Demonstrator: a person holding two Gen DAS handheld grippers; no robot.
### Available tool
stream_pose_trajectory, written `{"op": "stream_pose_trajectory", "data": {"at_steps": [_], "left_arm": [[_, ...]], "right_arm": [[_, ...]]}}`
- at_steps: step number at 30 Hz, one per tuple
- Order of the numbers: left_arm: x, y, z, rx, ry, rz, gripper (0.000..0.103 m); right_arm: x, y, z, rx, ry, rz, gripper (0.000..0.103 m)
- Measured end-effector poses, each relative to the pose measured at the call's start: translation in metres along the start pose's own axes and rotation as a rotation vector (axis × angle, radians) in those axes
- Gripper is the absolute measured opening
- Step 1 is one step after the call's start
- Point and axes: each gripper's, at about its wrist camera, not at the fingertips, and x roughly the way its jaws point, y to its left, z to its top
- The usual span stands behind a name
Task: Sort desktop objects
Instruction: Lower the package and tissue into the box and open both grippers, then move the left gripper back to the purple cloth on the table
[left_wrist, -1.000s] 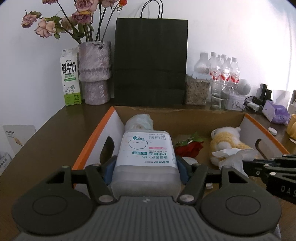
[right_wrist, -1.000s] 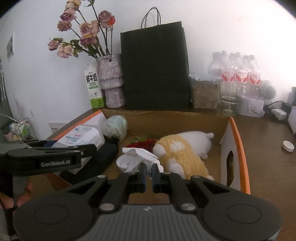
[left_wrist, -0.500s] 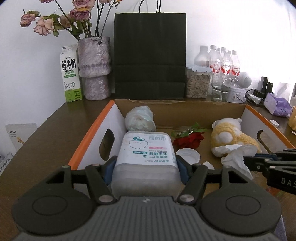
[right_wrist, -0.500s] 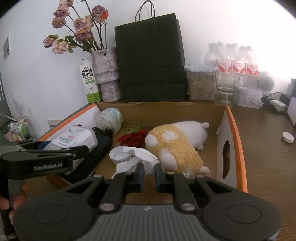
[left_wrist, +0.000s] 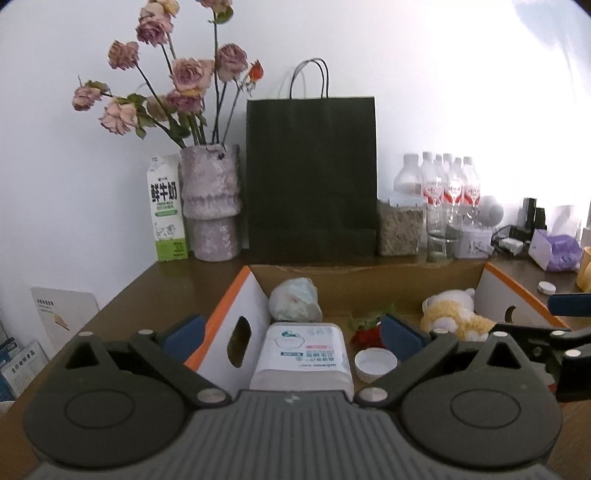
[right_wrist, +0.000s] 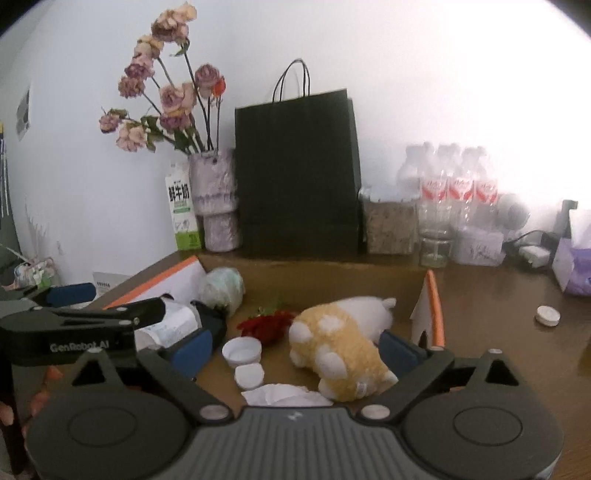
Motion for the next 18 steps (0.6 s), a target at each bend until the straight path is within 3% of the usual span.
{"op": "stream_pose_trajectory", "data": {"at_steps": [10, 18], "left_arm": [[-0.032, 0.004, 0.007, -0.002, -0.037, 0.02, 0.103], [-0.065, -0.003, -0.007, 0.013, 0.035, -0.046, 0.103]], "right_arm": [[-0.034, 0.011, 0.006, -0.026, -0.074, 0.01, 0.103], [-0.077, 0.012, -0.011, -0.062, -0.069, -0.015, 0.103]]}}
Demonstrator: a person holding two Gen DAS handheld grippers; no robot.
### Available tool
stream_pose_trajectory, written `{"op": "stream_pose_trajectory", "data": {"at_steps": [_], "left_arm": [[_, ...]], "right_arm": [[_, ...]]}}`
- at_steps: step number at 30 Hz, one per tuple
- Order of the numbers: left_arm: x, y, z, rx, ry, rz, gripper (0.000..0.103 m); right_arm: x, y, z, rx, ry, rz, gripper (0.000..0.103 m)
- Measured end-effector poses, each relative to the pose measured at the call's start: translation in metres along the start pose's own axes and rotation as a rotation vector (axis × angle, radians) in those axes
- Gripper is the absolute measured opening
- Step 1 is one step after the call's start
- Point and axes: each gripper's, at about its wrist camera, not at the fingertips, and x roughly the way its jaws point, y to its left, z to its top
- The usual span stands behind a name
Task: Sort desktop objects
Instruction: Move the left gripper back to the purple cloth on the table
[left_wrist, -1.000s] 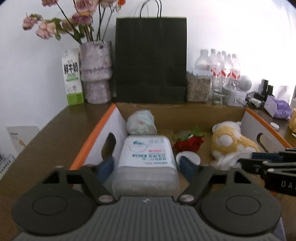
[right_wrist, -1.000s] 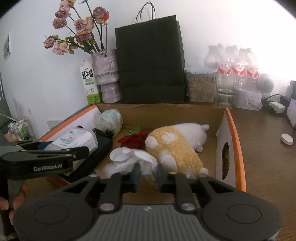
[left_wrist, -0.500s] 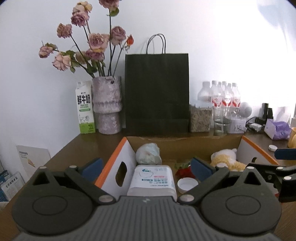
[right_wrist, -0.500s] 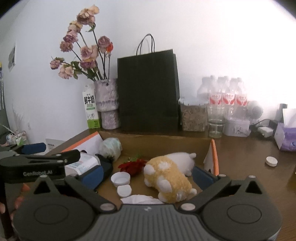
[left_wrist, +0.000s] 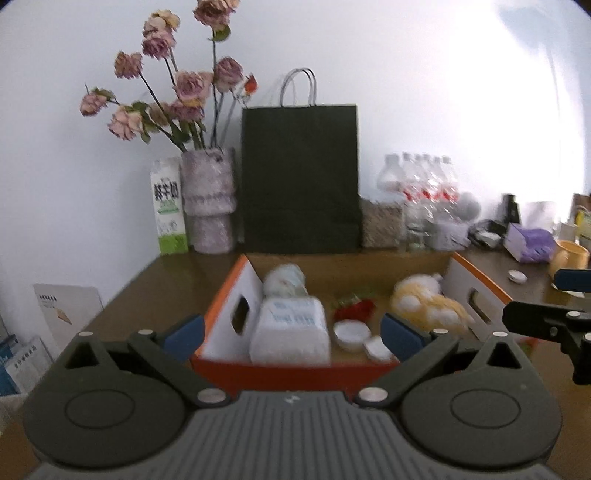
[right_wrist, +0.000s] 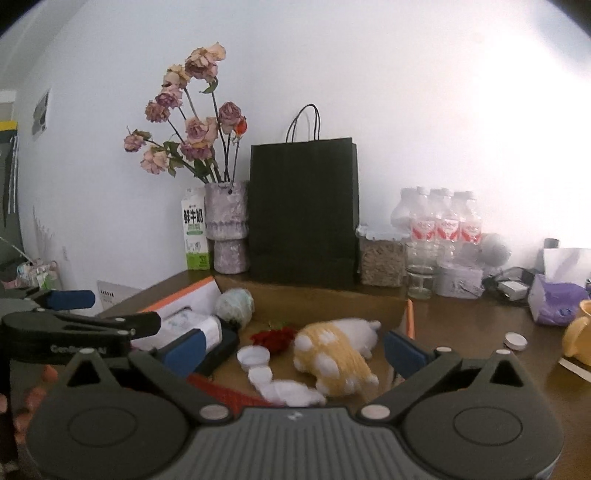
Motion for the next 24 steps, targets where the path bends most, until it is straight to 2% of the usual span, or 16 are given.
{"op": "stream_pose_trajectory", "data": {"at_steps": [6, 10, 14, 20, 22, 24], "left_arm": [[-0.014, -0.012, -0.024, 0.006, 0.058, -0.068, 0.103], [-0.008, -0.022, -0.04, 0.008, 0.13, -0.114, 0.103], [0.005, -0.033, -0.053, 0.025, 0.191, -0.118, 0.103], [0.021, -0.025, -0.06, -0.056, 0.249, -0.154, 0.103], [0.024, -0.021, -0.062, -0.082, 0.265, -0.174, 0.101], [0.026, -0.016, -0.064, -0.127, 0.282, -0.211, 0.09]], "right_arm": [[-0.025, -0.007, -0.026, 0.002, 0.057, -0.015, 0.103], [-0.032, -0.013, -0.046, 0.004, 0.107, -0.032, 0.103], [-0.034, -0.019, -0.06, 0.013, 0.144, -0.046, 0.103], [-0.036, -0.029, -0.072, 0.038, 0.172, -0.042, 0.103], [-0.035, -0.03, -0.074, 0.044, 0.178, -0.035, 0.103], [-0.034, -0.03, -0.075, 0.047, 0.181, -0.029, 0.103]]}}
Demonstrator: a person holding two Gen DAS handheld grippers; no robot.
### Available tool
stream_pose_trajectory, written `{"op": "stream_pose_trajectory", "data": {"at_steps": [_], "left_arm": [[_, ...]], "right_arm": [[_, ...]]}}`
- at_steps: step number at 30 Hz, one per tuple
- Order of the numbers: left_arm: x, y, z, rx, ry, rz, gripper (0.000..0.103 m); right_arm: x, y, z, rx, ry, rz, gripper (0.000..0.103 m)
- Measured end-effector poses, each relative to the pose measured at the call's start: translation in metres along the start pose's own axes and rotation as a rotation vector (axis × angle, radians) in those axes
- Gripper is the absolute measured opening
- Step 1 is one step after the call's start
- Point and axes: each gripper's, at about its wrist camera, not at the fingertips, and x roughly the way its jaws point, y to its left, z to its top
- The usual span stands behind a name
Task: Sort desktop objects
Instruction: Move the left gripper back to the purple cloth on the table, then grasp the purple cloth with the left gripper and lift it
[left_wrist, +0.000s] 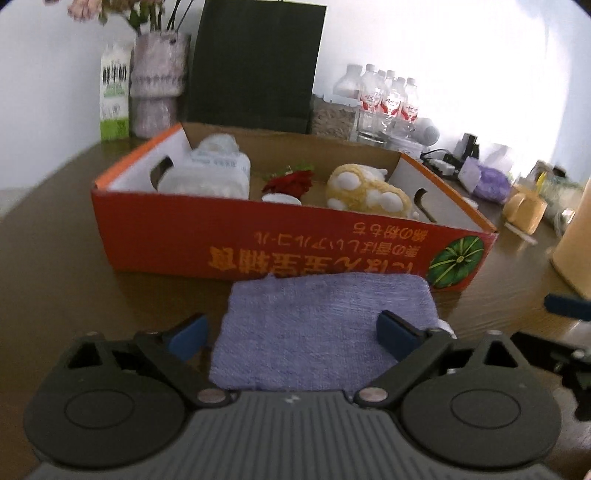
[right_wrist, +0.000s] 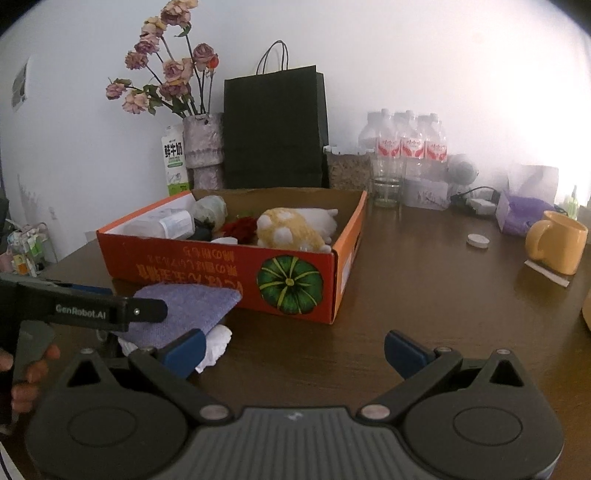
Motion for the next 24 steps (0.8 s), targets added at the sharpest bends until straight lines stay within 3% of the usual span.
{"op": "stream_pose_trajectory", "data": {"at_steps": [6, 14, 24], "left_arm": [[-0.002, 0.0, 0.0, -0.03, 0.004, -0.045, 0.071], [-0.013, -0.016, 0.0, 0.009, -0.023, -0.013, 0.048], [-0.028, -0.022, 0.001, 0.006, -0.052, -0.056, 0.02]], "right_arm": [[0.005, 0.0, 0.0, 0.009, 0.008, 0.016, 0.103], [0.013, 0.001, 0.0, 0.025, 0.026, 0.006, 0.103], [0.021, 0.005, -0.002, 0.037, 0.055, 0.004, 0.103]]}}
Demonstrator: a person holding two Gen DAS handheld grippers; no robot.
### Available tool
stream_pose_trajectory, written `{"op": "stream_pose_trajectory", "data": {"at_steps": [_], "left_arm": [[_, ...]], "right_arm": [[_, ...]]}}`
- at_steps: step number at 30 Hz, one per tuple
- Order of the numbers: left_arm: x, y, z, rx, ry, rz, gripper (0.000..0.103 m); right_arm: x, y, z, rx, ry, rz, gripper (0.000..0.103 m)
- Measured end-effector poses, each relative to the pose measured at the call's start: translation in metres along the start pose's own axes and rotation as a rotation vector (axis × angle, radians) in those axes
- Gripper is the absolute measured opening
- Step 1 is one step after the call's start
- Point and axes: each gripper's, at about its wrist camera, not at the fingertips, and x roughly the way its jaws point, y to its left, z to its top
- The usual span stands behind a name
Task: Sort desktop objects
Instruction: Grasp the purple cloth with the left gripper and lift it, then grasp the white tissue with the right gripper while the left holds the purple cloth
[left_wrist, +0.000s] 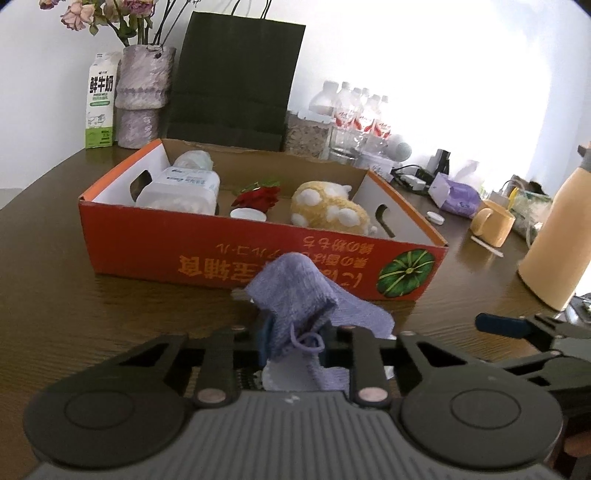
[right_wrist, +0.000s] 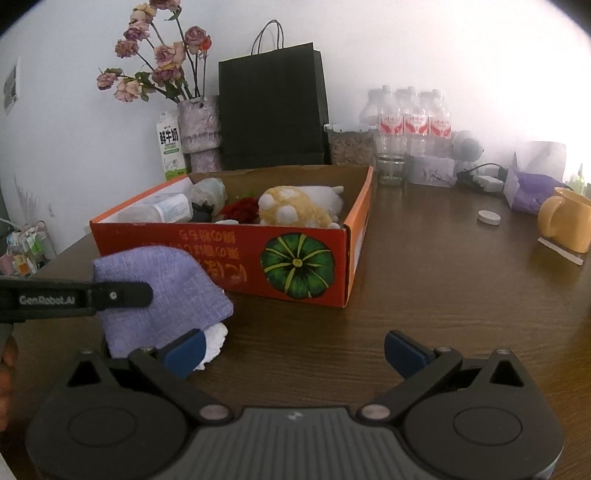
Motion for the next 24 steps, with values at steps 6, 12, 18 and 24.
{"op": "stream_pose_trajectory", "data": {"at_steps": [6, 12, 18, 24], "left_arm": [[-0.018, -0.004, 0.006, 0.01, -0.05, -0.008, 0.014], [-0.044, 0.002, 0.014, 0.006, -0.117, 0.002, 0.013], [-0.065, 0.016, 0.019, 0.011, -0.176, 0.058, 0.013], [-0.069, 0.033, 0.014, -0.008, -0.17, 0.082, 0.013]], "right_arm": [[-0.002, 0.004, 0.0, -0.004, 0.0, 0.005, 0.103], [-0.001, 0.015, 0.001, -0.019, -0.001, 0.02, 0.103], [0.008, 0.025, 0.003, -0.015, 0.017, 0.031, 0.095], [0.014, 0.033, 0.004, -0.012, 0.034, 0.041, 0.075]]}}
